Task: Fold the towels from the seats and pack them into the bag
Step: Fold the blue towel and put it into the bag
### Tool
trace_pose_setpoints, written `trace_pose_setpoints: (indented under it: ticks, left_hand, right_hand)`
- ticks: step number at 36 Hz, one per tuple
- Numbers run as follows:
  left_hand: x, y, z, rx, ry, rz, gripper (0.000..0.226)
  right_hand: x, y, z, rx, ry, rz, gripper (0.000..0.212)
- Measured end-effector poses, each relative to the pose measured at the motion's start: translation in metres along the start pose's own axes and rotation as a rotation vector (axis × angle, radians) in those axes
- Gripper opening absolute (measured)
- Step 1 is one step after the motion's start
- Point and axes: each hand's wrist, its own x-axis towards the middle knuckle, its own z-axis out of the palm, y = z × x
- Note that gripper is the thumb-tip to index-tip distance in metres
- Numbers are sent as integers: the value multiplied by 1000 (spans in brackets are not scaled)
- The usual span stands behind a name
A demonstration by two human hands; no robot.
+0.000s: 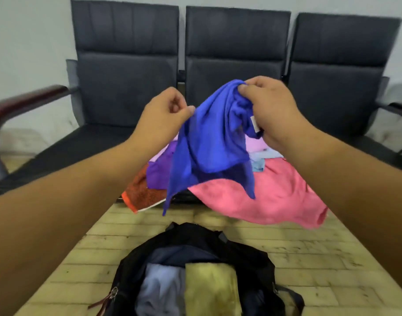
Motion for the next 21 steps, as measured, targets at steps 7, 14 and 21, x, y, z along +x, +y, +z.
trace_pose_setpoints:
  ticks: [7, 14, 21]
  left_hand:
    - [-105, 28, 13, -287, -358, -165, 43]
    - [-141, -13, 32, 121, -452, -63, 9]
    - [-135, -18, 28, -77, -442, -207, 17]
  right_hand:
    - [-78, 22, -6, 94, -270, 391, 29]
    - [-117, 72, -23, 98, -313, 504, 26]
    - [-110, 72, -48, -199, -494, 377, 29]
